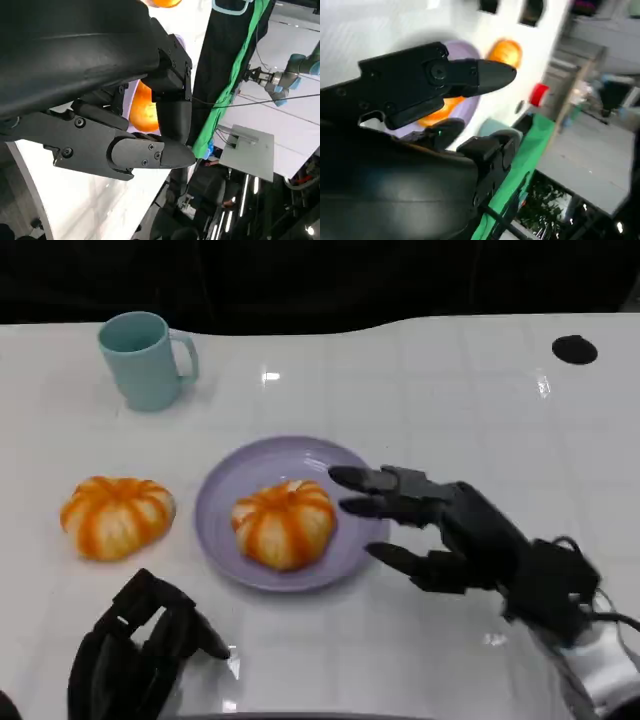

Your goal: Grasp the bread from the table and place it into the plate.

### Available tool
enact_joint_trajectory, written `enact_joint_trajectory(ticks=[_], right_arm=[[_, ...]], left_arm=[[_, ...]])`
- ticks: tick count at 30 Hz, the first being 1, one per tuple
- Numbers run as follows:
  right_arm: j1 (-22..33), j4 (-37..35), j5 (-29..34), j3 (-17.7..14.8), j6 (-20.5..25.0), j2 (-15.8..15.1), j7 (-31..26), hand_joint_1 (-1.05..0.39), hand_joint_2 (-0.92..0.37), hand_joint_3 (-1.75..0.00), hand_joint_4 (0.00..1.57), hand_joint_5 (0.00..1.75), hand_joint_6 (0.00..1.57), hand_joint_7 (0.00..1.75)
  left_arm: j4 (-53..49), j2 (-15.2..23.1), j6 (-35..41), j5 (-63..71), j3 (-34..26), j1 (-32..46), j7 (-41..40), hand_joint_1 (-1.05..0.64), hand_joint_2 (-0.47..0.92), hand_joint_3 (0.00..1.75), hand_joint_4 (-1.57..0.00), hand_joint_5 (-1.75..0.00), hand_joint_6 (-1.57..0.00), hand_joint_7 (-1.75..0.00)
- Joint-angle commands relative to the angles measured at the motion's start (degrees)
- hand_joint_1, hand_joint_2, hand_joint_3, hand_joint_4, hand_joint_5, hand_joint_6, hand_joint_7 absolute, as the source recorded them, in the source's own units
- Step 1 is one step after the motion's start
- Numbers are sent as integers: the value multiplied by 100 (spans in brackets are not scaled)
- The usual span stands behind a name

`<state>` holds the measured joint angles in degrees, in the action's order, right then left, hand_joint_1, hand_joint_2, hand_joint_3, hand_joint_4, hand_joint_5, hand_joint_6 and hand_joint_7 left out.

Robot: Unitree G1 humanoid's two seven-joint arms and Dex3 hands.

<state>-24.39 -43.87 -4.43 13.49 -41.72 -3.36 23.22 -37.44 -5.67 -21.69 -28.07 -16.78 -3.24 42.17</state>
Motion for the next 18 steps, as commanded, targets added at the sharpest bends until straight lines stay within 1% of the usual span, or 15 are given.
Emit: enact_joint_trajectory(ticks=[1, 2, 3, 4, 5, 6, 9, 10, 12, 13, 14, 16, 18], right_arm=[[492, 431, -1104, -504, 428, 90, 943, -64, -92, -37, 53, 98, 68, 52], [567, 479, -1279, -605, 506, 105, 1122, -62, -92, -39, 51, 119, 64, 69], [655, 541, -1437, -717, 635, 90, 1286, -62, -92, -39, 49, 127, 62, 76], [735, 606, -1558, -816, 767, 73, 1414, -62, -92, -39, 47, 137, 58, 91], [824, 697, -1641, -906, 928, 44, 1498, -62, -92, -39, 47, 141, 56, 99], [889, 775, -1690, -975, 1053, 30, 1558, -63, -92, -39, 46, 148, 53, 111], [1199, 1198, -2036, -1185, 1870, -48, 1761, -61, -92, -38, 48, 163, 52, 128], [1266, 1310, -2098, -1237, 2072, -56, 1805, -60, -92, -38, 48, 166, 52, 131], [1331, 1463, -2107, -1306, 2290, -46, 1839, -60, -92, -38, 48, 169, 51, 134], [1456, 1595, -2259, -1385, 2637, -82, 1895, -60, -92, -38, 50, 171, 52, 137], [1553, 1705, -2369, -1451, 2914, -105, 1939, -60, -92, -38, 53, 173, 52, 142], [1734, 1890, -2555, -1585, 3392, -133, 1982, -60, -92, -37, 57, 174, 53, 148], [1898, 1987, -2718, -1726, 3723, -128, 2054, -60, -92, -34, 67, 175, 55, 158]], left_arm=[[99, 60, 53, -13, 9, 58, -25, -56, 92, 26, -63, -175, -49, -153], [101, 66, 68, -18, 8, 55, -18, -56, 92, 26, -63, -175, -49, -153], [102, 70, 73, -19, 6, 54, -17, -56, 92, 26, -63, -175, -50, -154], [103, 75, 73, -15, 5, 54, -15, -56, 92, 26, -63, -175, -50, -154], [108, 84, 67, 0, 9, 55, -21, -56, 92, 26, -63, -175, -50, -154], [112, 90, 64, 10, 12, 55, -25, -57, 92, 26, -63, -175, -50, -154], [151, 93, 40, 35, 17, 81, -48, -57, 92, 27, -63, -175, -50, -154], [163, 92, 45, 35, 18, 89, -50, -57, 92, 27, -63, -175, -50, -154], [176, 92, 56, 33, 19, 96, -52, -56, 92, 27, -62, -175, -50, -153], [201, 93, 71, 41, 22, 115, -76, -56, 92, 27, -62, -175, -50, -153], [221, 94, 84, 47, 24, 130, -94, -56, 92, 27, -62, -175, -50, -153], [254, 95, 117, 43, 25, 150, -112, -56, 92, 27, -62, -175, -50, -153], [236, 94, 123, -5, 10, 141, -50, -55, 92, 27, -61, -175, -49, -153]])
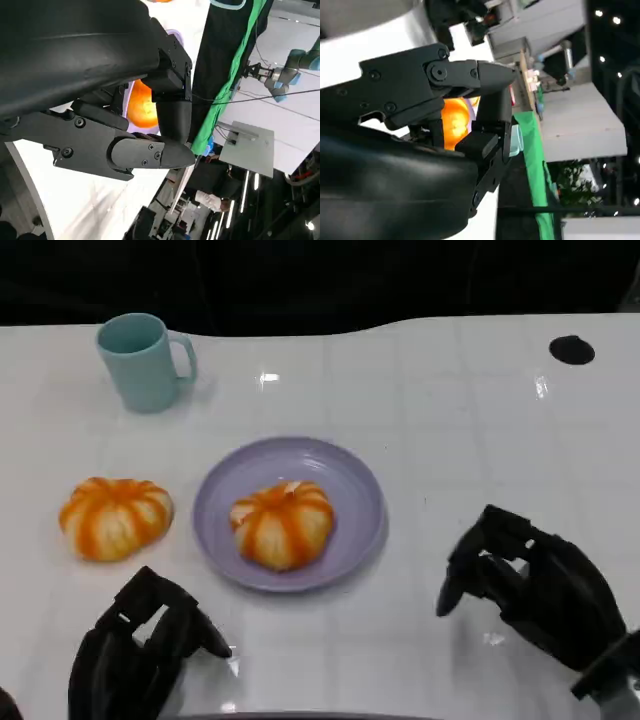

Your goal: Grasp the bread from the table and place it into the plate.

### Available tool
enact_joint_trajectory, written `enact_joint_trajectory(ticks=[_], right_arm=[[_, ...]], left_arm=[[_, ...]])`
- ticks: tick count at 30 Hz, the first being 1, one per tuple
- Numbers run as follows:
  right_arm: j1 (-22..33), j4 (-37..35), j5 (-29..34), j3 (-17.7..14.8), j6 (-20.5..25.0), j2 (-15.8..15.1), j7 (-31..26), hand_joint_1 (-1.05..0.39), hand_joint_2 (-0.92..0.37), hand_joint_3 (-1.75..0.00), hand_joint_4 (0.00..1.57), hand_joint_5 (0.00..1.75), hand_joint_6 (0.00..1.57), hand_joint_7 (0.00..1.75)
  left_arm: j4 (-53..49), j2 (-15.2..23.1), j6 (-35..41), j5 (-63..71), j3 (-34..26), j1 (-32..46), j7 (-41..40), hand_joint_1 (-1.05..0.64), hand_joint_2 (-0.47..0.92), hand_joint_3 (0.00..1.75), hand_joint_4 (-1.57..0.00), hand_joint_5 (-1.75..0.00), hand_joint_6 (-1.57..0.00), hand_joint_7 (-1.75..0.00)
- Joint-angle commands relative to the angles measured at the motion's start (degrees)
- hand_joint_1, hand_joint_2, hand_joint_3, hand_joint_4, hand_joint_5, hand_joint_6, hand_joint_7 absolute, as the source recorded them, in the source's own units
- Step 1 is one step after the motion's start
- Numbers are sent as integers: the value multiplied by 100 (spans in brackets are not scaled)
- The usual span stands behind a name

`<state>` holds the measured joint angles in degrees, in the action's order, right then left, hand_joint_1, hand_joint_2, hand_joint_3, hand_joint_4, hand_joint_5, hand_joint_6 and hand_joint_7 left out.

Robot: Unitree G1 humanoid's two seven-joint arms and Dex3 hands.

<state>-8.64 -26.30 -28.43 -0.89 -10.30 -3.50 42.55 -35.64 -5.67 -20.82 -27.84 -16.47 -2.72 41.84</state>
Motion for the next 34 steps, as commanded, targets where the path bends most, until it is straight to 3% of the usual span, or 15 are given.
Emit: enact_joint_trajectory(ticks=[1, 12, 34], right_arm=[[399, 281, -362, -336, 705, -117, 142, -59, -92, -35, 68, 175, 55, 162], [674, 461, -357, -666, 1091, -70, 327, -55, -92, -38, 74, 175, 52, 175], [602, 323, -127, -639, 1157, -2, 238, -53, -92, -38, 79, 175, 56, 175]], left_arm=[[50, 98, 38, -30, -24, 85, -14, -55, 92, 26, -61, -175, -49, -152], [57, 94, -3, -17, -40, 92, -34, -57, 92, 24, -62, -175, -49, -153], [-148, 182, -54, -54, -132, -40, 115, -55, 92, 27, -62, -175, -50, -153]])
